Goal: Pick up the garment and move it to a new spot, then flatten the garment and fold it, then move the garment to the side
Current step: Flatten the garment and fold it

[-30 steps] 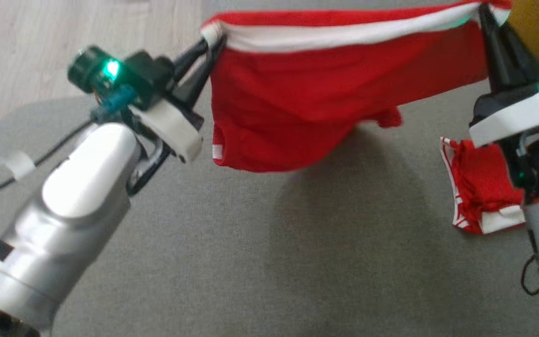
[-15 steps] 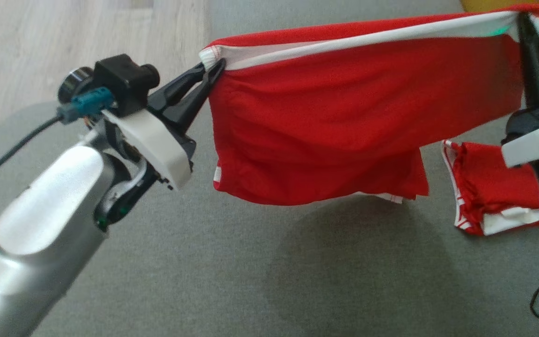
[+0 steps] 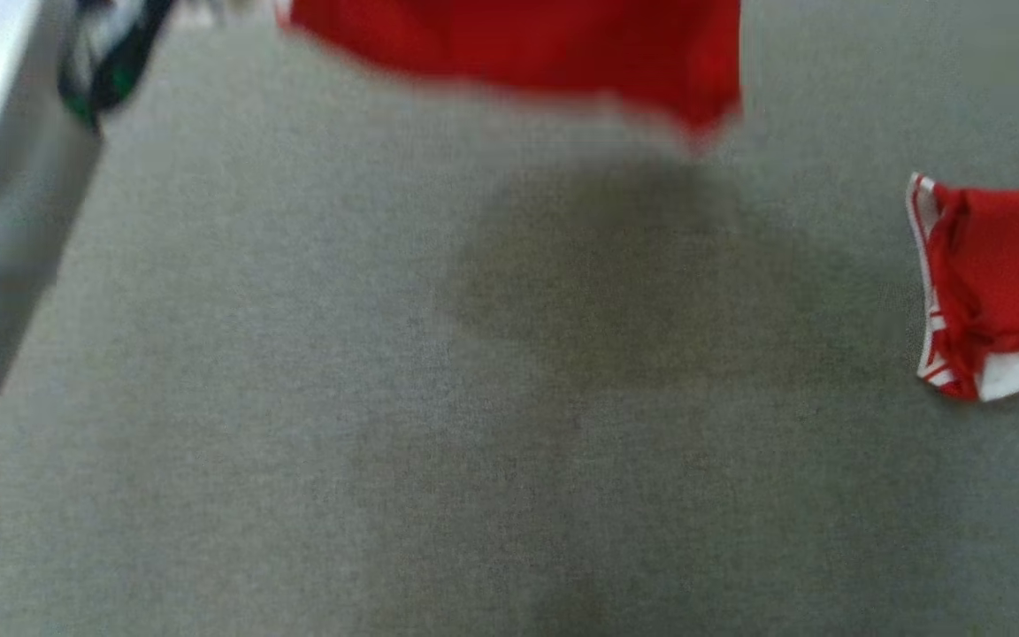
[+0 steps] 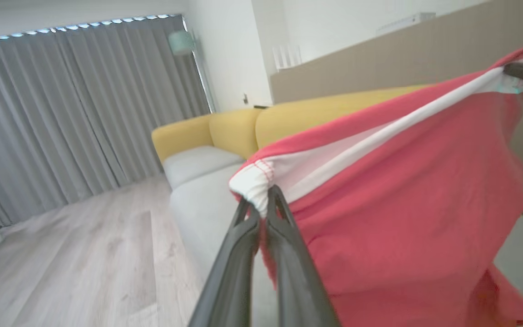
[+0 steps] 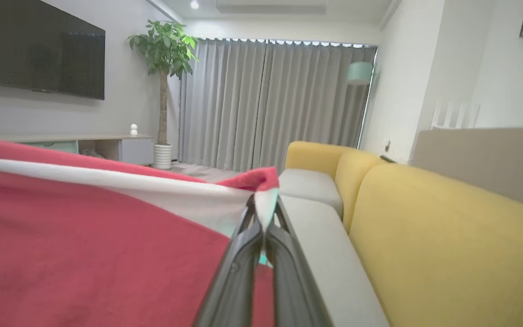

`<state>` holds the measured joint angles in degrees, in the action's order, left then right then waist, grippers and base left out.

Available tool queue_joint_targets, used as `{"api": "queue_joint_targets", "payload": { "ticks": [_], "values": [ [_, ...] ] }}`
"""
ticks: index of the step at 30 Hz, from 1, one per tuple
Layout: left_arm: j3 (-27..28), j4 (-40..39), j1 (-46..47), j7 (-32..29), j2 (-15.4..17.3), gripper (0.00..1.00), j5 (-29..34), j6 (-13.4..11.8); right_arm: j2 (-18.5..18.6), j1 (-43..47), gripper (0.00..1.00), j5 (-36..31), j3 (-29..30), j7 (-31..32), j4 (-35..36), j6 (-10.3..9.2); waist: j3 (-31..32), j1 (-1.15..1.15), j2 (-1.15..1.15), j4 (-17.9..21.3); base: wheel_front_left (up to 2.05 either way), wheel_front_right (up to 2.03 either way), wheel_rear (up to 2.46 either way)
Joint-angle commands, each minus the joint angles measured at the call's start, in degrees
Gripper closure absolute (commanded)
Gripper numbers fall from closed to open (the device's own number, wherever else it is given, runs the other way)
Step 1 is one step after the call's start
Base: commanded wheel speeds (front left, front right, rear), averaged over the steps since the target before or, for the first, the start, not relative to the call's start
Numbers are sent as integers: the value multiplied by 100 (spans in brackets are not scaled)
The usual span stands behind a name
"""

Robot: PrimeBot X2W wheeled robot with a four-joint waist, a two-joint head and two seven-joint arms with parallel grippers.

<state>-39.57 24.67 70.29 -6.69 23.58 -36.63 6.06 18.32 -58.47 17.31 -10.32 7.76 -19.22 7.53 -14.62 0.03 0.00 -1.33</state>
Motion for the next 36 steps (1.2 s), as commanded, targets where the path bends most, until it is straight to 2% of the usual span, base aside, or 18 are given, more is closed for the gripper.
{"api": "queue_joint_targets", "payload": {
  "ticks": [1, 5, 9, 12, 14, 18, 21, 26, 30, 36],
  "values": [
    [342, 185, 543, 256, 110, 100, 115, 0, -7, -506, 100, -152, -32, -274, -209, -4, -361, -3, 0, 50, 0, 0, 0],
    [360, 989, 1143, 1108, -209, 100, 399, 6, -219, -1384, 100, -525, 3, -1092, -1317, -4, -501, -3, 0, 44, 0, 0, 0],
    [169, 1589, 1071, 1727, -517, 100, 419, 80, -363, -1410, 100, -697, -253, -1549, -2205, -4, -515, -3, 0, 30, 0, 0, 0],
    [-278, 1857, 682, 1888, -667, 100, 403, 131, -330, -1078, 100, -669, -709, -1622, -2761, -4, -500, -3, 0, 3, 0, 0, 0],
    [-767, 1850, 327, 1934, -702, 100, 309, 138, -272, -812, 100, -565, -1090, -1572, -3068, -4, -471, -3, 0, -17, 0, 0, 0],
    [-1840, 1628, -288, 2024, -482, 100, 98, 141, -77, -277, 100, -124, -1940, -1261, -3419, -4, -356, -3, 0, -81, 0, 0, 0],
    [-2412, 1410, -683, 2066, -255, 100, -188, 141, 183, 81, 100, 403, -2657, -896, -3367, -4, -190, -3, 0, -119, 0, 0, 0],
    [-3076, 1119, -1140, 2096, 121, 100, -355, 142, 882, 517, 100, 1448, -3702, -222, -2820, -4, 174, -3, 0, -159, 0, 0, 0],
    [-3250, 918, -1509, 2088, 268, 100, -383, 142, 1539, 799, 100, 2370, -4342, 387, -2209, -4, 517, -3, 0, -176, 0, 0, 0],
    [-3336, 567, -2084, 1943, 394, 100, -298, 142, 2309, 1201, 100, 3685, -4893, 1143, -1211, -4, 1040, -3, 0, -149, 0, 0, 0]
  ]
}}
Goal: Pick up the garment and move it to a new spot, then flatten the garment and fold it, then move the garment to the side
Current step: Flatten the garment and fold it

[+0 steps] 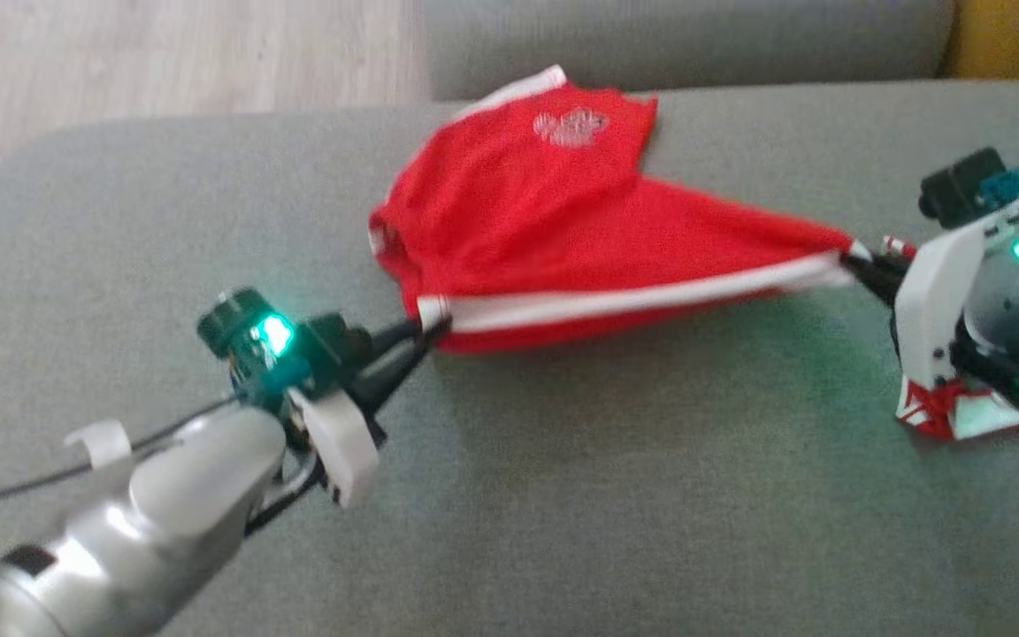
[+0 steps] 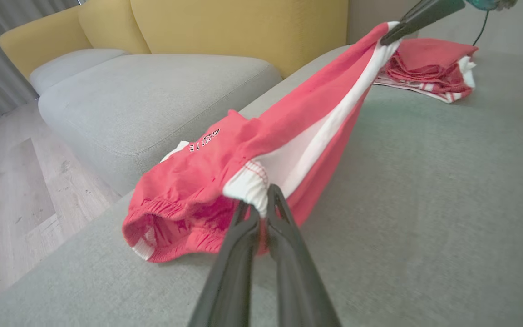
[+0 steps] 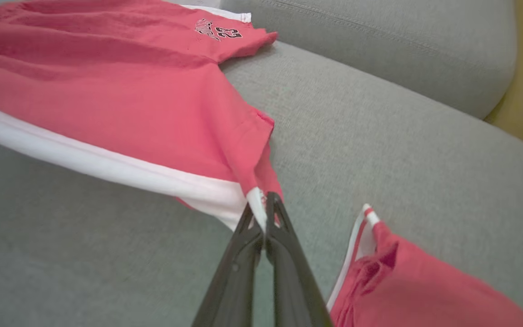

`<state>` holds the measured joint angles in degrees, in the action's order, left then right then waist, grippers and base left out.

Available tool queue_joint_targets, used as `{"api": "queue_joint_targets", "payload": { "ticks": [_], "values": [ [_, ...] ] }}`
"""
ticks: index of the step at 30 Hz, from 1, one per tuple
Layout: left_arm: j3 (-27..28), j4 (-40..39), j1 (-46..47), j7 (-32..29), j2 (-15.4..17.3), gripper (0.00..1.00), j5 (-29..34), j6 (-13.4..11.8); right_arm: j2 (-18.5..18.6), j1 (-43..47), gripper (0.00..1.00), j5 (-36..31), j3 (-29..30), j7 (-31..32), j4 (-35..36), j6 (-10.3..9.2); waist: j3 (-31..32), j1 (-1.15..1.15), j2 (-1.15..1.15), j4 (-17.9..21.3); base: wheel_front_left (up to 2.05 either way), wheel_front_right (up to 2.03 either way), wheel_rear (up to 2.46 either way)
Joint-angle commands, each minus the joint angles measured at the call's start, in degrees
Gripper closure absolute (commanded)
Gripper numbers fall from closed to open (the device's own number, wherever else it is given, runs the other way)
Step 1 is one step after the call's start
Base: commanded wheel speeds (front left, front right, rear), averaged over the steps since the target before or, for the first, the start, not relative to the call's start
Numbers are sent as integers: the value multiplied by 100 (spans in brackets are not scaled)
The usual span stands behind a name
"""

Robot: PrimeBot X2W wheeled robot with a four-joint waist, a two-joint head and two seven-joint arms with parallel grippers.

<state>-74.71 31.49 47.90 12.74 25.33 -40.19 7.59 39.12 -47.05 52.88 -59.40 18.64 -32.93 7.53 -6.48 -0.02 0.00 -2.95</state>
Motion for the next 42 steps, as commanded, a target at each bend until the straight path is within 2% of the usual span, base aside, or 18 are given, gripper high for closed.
{"api": "queue_joint_targets", "payload": {
  "ticks": [1, 6, 13, 16, 19, 24, 29, 36, 42],
  "values": [
    [174, -192, 51, -35, 239, 100, 60, -10, 351, 128, 100, 298, -52, 175, 327, -4, 296, 2, 0, 19, 0, 0, 0],
    [159, -727, -484, -252, 400, 100, -1, -85, 908, 482, 100, 937, -254, 576, 1046, -4, 631, 2, 0, 85, 0, 0, 0],
    [154, -1879, -1071, -682, 762, 100, -253, -402, 1694, 1084, 100, 1473, -299, 987, 2001, -4, 798, 2, 0, 45, 0, 0, 0],
    [203, -2251, -1164, -797, 863, 100, -345, -586, 1878, 1224, 100, 1627, -78, 892, 2243, -4, 748, 2, 0, -13, 0, 0, 0],
    [286, -2371, -1123, -841, 885, 100, -365, -739, 1913, 1205, 100, 1580, 112, 756, 2298, -4, 636, 2, 0, -62, 0, 0, 0],
    [577, -2317, -872, -854, 726, 100, -435, -1063, 1674, 914, 100, 1176, 633, 401, 2102, -4, 253, 2, 0, -219, 0, 0, 0],
    [842, -2029, -611, -844, 501, 100, -551, -1266, 1156, 366, 100, 527, 1094, 142, 1607, -4, -150, 2, 0, -388, 0, 0, 0],
    [1016, -1527, -239, -772, 109, 100, -603, -1302, 343, -442, 100, -336, 1340, -18, 730, -4, -623, 2, 0, -688, 0, 0, 0],
    [1060, -1134, 42, -687, -247, 100, -593, -1254, -87, -1057, 100, -919, 1221, -202, -43, -4, -1020, 2, 0, -994, 0, 0, 0]
  ]
}}
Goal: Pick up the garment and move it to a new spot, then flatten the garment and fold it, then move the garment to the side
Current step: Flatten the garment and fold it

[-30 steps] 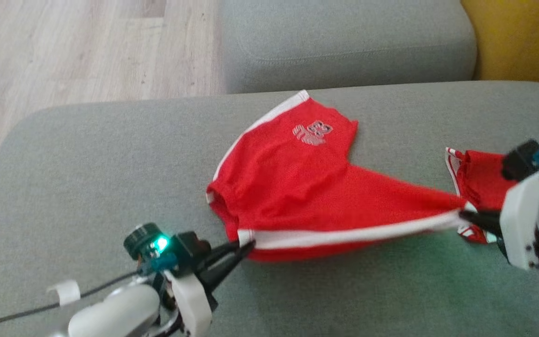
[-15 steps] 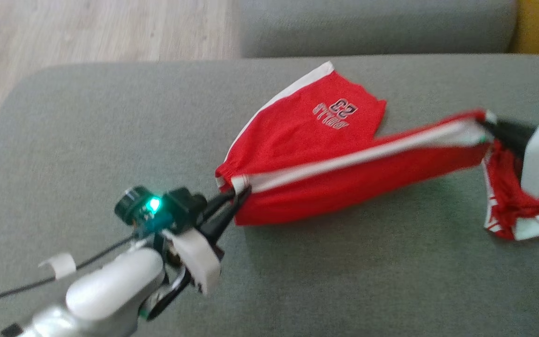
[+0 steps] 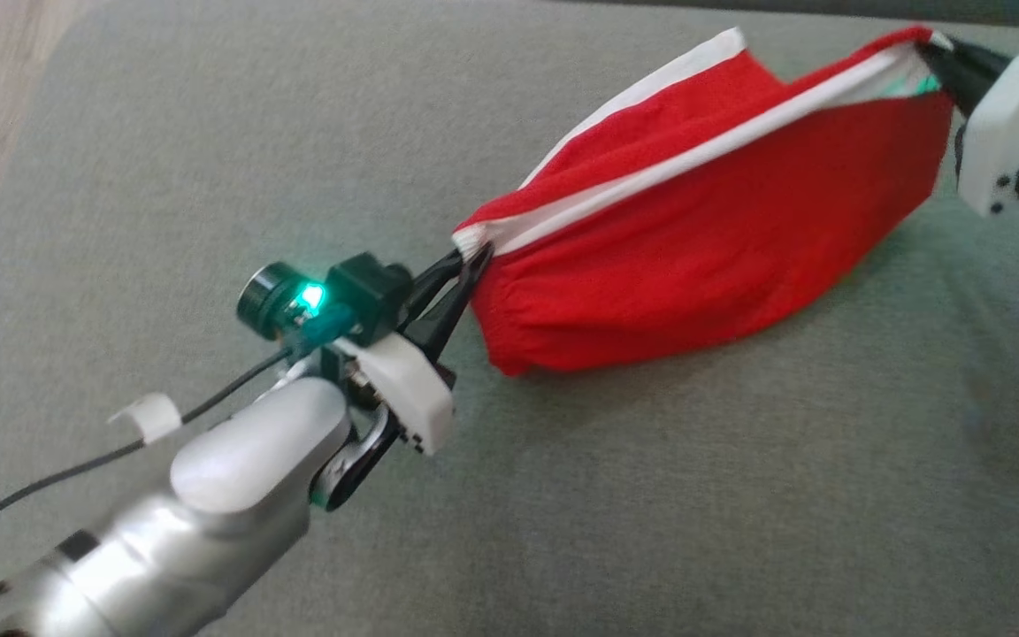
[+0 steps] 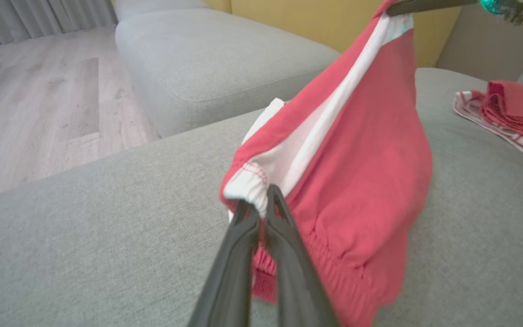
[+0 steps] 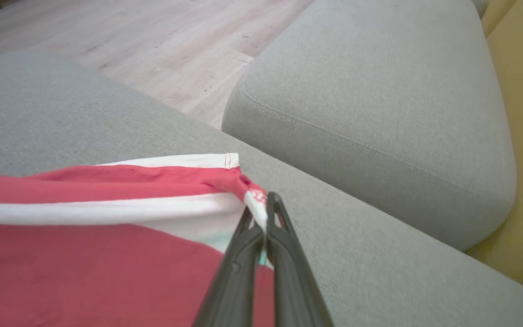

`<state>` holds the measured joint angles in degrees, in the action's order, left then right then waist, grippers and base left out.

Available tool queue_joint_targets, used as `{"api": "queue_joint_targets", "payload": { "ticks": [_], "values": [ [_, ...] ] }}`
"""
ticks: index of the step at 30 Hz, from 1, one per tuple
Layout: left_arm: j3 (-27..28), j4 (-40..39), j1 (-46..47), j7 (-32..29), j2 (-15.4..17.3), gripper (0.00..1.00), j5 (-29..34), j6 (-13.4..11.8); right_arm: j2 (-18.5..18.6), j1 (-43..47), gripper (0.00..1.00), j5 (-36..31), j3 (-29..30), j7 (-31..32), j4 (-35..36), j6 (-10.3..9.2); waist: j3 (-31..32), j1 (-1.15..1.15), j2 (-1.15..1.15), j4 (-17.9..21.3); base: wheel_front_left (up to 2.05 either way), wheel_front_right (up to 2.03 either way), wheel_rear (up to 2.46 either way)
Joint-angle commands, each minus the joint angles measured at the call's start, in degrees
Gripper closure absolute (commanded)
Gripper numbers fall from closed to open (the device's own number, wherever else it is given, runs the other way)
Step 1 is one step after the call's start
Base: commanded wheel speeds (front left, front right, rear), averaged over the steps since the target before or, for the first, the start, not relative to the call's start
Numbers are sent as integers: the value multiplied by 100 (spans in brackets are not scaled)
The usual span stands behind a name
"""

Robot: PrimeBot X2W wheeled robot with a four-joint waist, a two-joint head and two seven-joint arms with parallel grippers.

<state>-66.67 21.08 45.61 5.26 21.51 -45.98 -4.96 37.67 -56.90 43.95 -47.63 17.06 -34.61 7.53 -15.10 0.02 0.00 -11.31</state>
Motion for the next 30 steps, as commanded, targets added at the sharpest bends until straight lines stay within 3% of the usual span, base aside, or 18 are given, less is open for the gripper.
{"api": "queue_joint_targets", "payload": {
  "ticks": [1, 14, 26, 27, 28, 29, 30],
  "values": [
    [255, -36, 310, 77, 77, 100, -11, 17, 17, -163, 100, -98, 6, -73, 13, -4, -219, -2, 0, -212, 0, 0, 0],
    [236, 677, 686, 363, -624, 100, 22, 175, -248, -902, 100, -378, -477, -634, -1100, -4, -718, -2, 0, -698, 0, 0, 0],
    [250, 1211, 944, 561, -1018, 100, 21, 277, -356, -1357, 100, -317, -912, -972, -1706, -4, -1009, -2, 0, -886, 0, 0, 0],
    [246, 1255, 958, 572, -1045, 100, 21, 289, -368, -1382, 55, -301, -943, -993, -1745, -4, -1026, -2, 0, -889, 0, 0, 0],
    [242, 1299, 970, 585, -1072, 100, 21, 299, -374, -1403, 26, -292, -974, -1021, -1788, -4, -1037, -2, 0, -891, 0, 0, 0],
    [238, 1342, 980, 596, -1095, 80, 22, 307, -380, -1425, 0, -287, -1005, -1051, -1836, -4, -1047, -2, 0, -890, 0, 0, 0],
    [235, 1385, 989, 606, -1116, 64, 23, 313, -392, -1446, 0, -278, -1032, -1082, -1880, -4, -1054, -2, 0, -885, 0, 0, 0]
  ]
}}
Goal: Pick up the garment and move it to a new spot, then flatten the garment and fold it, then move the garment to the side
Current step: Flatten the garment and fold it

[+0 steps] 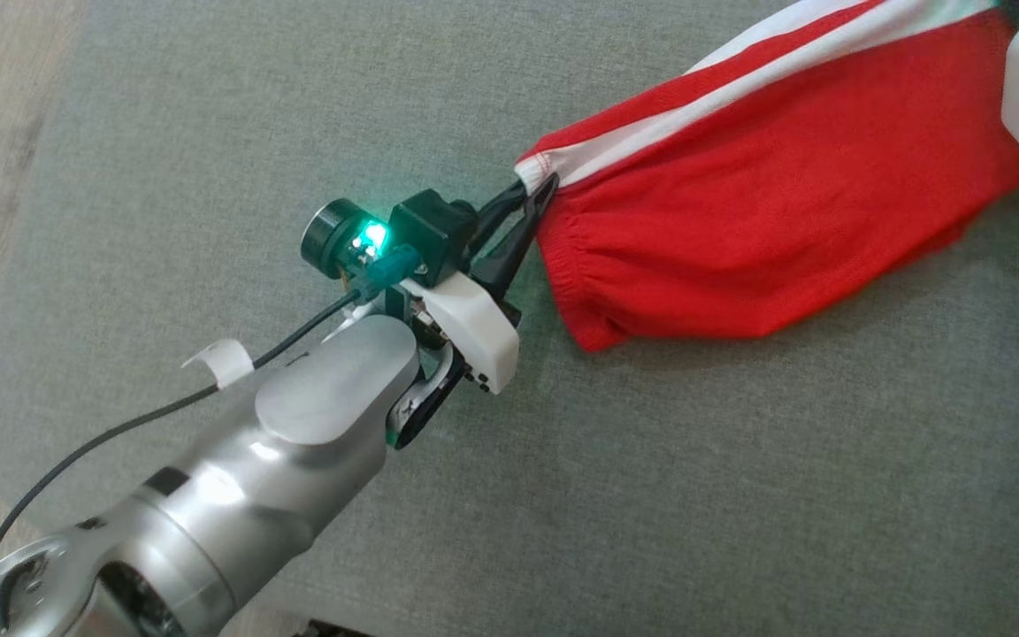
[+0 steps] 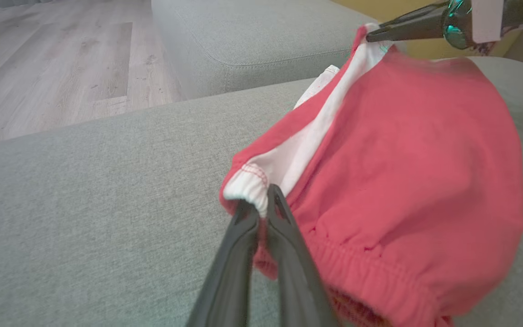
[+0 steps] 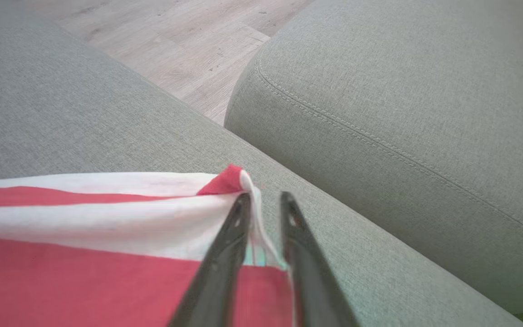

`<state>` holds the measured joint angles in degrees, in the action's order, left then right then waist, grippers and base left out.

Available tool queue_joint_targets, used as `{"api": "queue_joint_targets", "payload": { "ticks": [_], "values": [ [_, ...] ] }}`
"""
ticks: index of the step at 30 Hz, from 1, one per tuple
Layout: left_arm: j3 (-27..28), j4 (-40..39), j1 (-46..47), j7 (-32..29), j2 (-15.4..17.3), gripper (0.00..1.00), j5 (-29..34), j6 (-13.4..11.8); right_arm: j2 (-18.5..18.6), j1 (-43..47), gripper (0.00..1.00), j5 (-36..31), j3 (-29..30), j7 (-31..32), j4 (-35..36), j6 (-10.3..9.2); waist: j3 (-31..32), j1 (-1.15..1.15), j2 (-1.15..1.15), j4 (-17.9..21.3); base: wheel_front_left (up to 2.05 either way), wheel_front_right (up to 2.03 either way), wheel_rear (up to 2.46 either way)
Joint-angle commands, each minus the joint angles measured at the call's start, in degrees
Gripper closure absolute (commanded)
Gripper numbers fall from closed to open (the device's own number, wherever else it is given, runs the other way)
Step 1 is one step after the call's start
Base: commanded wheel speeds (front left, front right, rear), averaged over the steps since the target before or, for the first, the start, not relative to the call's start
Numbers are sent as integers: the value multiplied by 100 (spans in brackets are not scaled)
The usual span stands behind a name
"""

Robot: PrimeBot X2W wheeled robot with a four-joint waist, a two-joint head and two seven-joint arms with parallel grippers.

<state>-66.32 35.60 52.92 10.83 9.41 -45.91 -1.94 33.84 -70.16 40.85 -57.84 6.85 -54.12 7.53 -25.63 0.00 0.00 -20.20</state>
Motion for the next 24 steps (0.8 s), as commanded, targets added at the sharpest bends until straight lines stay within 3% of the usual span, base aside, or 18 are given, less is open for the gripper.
{"api": "queue_joint_targets", "payload": {
  "ticks": [1, 2, 8, 15, 20, 24],
  "values": [
    [200, -27, 266, 57, 77, 13, 12, 16, -23, -141, 0, 45, -29, -101, 25, -4, -8, 0, 0, 12, 0, 0, 0],
    [202, 17, 275, 61, 66, 0, 8, 15, -43, -161, 0, 63, -38, -169, -10, -4, -10, 0, 0, 23, 0, 0, 0],
    [272, 236, 227, 170, 102, 0, -12, -60, -167, -176, 0, 308, 32, -676, -162, -4, 160, 0, 0, 160, 0, 0, 0],
    [647, 306, -53, 346, 364, 0, -140, -369, -231, 59, 0, 853, 380, -1621, 41, -4, 629, 0, 0, 438, 0, 0, 0],
    [1193, 83, -386, 408, 614, 0, -253, -715, -264, 450, 0, 1067, 660, -2079, 325, -4, 1033, 0, 0, 673, 0, 0, 0],
    [2005, -600, -776, 414, 763, 0, -17, -1077, -409, 878, 0, 1130, 1133, -2175, 603, -4, 1334, 0, 0, 862, 0, 0, 0]
  ]
}}
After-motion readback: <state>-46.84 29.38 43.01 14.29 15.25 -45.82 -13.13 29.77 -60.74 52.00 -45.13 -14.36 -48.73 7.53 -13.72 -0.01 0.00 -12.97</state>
